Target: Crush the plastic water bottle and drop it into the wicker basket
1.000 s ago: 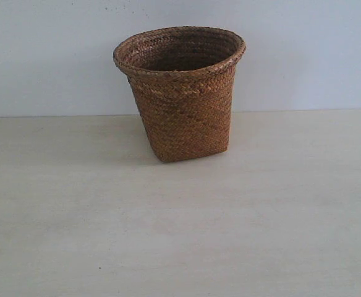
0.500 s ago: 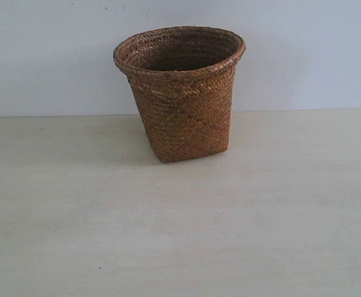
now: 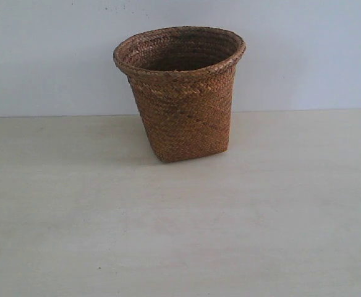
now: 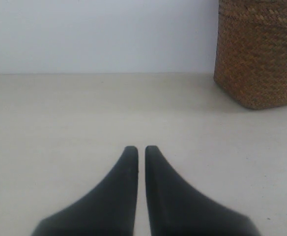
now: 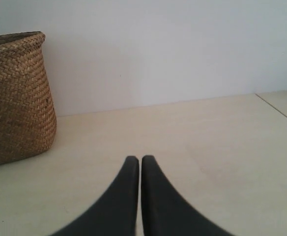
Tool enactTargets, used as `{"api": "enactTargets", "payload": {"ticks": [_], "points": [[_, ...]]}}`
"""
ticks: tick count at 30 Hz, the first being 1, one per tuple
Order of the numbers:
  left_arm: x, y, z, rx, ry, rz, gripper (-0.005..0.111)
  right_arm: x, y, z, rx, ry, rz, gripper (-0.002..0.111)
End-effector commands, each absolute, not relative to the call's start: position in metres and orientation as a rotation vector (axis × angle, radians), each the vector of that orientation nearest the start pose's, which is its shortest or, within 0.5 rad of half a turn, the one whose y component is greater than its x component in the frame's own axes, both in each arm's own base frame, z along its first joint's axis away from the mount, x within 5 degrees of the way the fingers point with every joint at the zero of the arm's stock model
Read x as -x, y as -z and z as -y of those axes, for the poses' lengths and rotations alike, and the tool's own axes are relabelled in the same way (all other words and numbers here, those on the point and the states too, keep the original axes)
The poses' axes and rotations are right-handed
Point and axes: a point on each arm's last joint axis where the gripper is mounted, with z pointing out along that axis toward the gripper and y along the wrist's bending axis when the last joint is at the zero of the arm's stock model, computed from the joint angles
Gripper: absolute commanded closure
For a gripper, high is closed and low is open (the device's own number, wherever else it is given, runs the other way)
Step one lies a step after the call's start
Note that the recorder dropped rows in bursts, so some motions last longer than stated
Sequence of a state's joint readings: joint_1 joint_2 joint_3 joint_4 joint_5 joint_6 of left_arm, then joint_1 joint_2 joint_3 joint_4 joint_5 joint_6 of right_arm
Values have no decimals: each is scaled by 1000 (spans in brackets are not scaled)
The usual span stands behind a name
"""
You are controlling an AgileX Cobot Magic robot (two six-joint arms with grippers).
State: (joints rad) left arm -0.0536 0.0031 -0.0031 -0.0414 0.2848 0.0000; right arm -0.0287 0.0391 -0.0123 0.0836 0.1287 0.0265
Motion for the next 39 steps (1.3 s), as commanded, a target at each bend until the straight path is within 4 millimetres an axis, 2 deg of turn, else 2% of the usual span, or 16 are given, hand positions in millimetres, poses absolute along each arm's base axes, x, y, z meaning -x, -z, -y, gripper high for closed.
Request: {"api": "enactTargets", "payload": {"ticks": [1,7,39], "points": [[-55,-188,4,-21,72,-1766,102,-56,-198,1,-91,-59,-1649,108],[-55,-188,4,-21,72,-1761,102,-54,-184,0,-51,-21,-1802,108],[-55,-188,4,-21,72,-1761,102,-54,-183,0,-39,-11,-1817,108]]}}
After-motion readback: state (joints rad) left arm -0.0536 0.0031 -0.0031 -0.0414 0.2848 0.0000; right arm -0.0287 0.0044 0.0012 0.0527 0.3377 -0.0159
